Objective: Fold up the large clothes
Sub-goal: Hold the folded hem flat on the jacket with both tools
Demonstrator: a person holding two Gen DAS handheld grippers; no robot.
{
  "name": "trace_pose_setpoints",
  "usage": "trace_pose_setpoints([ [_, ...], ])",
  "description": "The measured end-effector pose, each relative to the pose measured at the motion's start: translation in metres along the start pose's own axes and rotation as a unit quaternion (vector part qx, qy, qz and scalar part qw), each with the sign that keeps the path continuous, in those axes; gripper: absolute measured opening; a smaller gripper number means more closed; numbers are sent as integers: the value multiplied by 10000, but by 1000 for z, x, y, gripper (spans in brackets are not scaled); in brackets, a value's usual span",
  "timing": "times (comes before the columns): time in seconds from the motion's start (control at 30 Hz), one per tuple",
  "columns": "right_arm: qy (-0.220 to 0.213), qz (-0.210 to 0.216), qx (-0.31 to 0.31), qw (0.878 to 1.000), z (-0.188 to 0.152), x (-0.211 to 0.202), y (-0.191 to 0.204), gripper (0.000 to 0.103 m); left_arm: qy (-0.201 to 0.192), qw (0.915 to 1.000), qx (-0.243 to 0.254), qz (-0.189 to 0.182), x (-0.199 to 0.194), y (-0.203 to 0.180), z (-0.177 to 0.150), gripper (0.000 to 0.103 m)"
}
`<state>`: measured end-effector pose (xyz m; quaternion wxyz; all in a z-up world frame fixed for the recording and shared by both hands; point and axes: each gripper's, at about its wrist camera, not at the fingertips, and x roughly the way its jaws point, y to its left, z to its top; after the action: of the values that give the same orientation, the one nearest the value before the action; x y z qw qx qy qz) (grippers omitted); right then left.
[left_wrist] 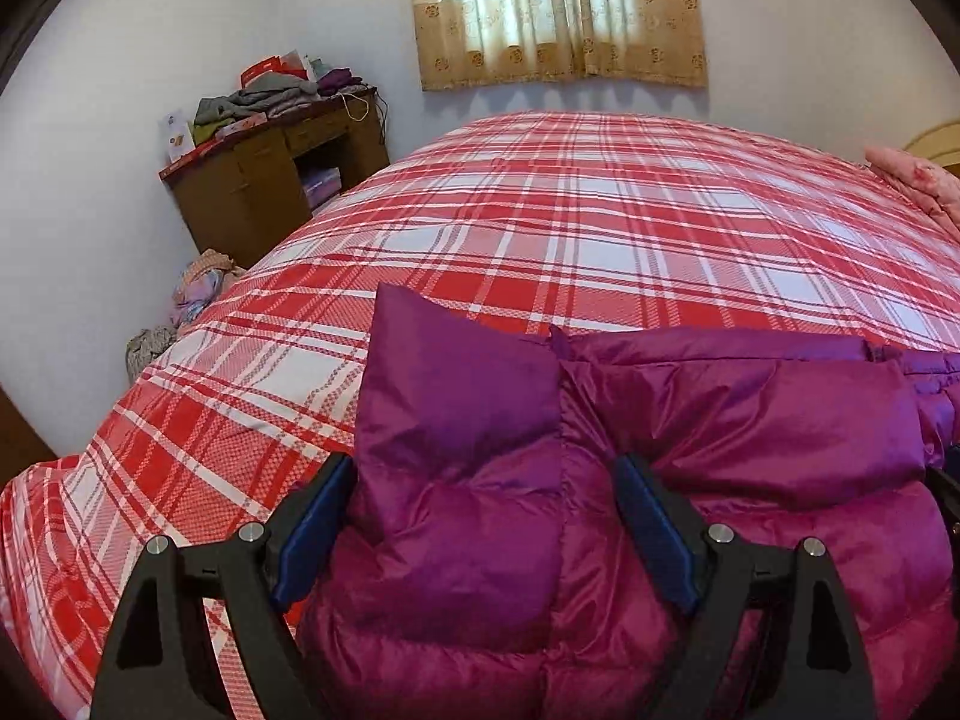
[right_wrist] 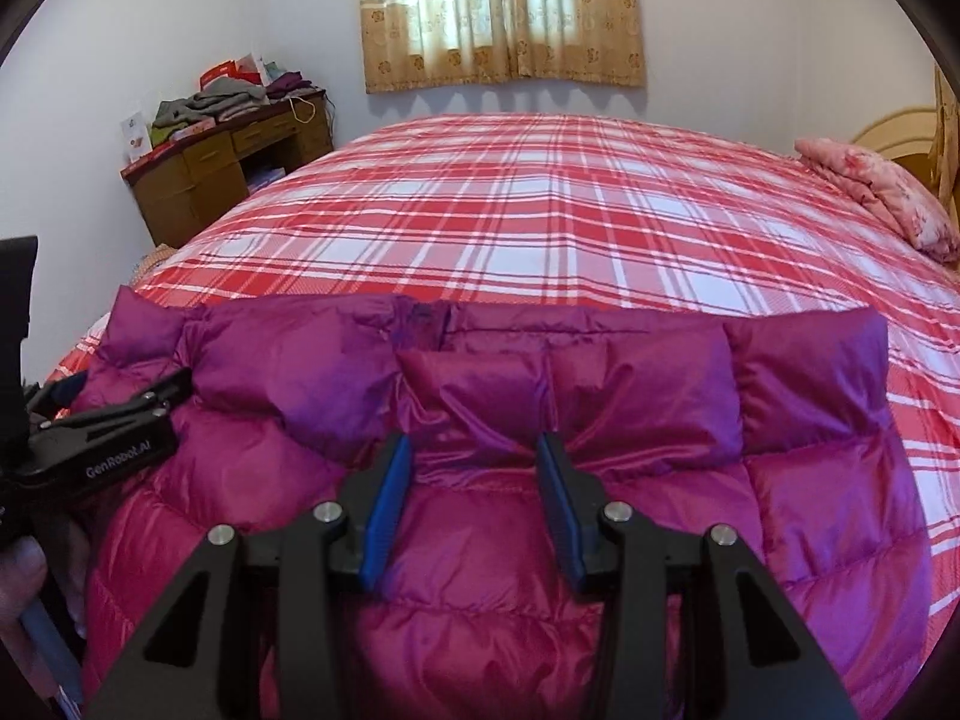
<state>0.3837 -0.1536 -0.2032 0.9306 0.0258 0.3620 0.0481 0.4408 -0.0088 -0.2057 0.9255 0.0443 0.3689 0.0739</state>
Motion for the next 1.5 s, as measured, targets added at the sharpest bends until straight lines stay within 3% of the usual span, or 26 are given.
trace_pose_setpoints([
  [0.5, 400, 72, 314, 9987, -3, 21, -8, 46, 318, 9994, 117, 95, 16, -7, 2, 95],
  [1.5, 501, -111, 218, 9984, -3, 28, -7, 46, 345, 9985, 301, 306, 18, -12, 0, 96],
])
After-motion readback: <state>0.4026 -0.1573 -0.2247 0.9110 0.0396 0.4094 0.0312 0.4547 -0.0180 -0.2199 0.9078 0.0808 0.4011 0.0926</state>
